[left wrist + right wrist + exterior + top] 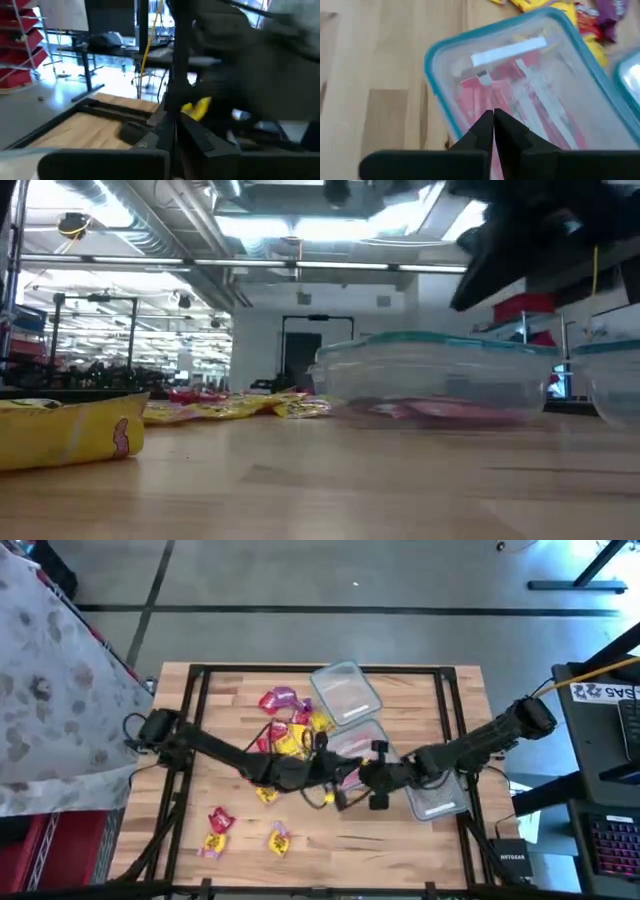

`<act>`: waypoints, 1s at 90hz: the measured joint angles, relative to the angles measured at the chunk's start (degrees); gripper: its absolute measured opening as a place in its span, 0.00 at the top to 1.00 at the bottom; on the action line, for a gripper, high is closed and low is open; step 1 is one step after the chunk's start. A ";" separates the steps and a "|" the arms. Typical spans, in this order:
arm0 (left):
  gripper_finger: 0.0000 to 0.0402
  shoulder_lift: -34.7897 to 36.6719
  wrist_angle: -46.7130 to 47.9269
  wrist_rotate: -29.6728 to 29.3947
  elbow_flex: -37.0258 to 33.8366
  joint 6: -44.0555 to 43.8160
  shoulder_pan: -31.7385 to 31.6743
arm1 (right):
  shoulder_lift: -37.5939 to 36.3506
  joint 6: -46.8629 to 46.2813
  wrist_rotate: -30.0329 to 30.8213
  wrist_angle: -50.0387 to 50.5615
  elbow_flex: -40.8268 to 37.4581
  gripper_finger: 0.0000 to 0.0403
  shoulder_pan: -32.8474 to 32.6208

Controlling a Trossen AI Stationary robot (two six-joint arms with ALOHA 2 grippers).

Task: Sort candy
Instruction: Move the top rectangular transparent food container to the top right of the table

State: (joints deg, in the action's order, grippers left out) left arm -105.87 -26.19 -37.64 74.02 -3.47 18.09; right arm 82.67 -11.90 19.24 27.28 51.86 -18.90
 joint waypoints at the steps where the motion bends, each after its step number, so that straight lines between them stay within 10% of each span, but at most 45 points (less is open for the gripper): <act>1: 1.00 -0.09 0.67 -0.70 0.00 -0.16 0.39 | 0.25 0.18 -0.57 -0.05 0.00 1.00 0.50; 19: 1.00 -0.09 15.41 -9.58 -0.09 -10.76 5.87 | 3.56 1.17 -9.38 4.67 0.44 1.00 5.23; 53: 1.00 -0.11 27.64 -13.00 -0.63 -25.51 8.51 | 0.80 -1.66 -3.69 29.60 0.17 1.00 6.46; 90: 1.00 -0.11 28.61 -12.98 -0.63 -26.90 9.50 | -0.90 1.05 3.99 40.38 -2.47 1.00 22.13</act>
State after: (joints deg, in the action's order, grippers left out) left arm -105.97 2.43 -50.61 73.38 -30.37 27.59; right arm 81.78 -10.85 23.23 67.66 49.39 3.24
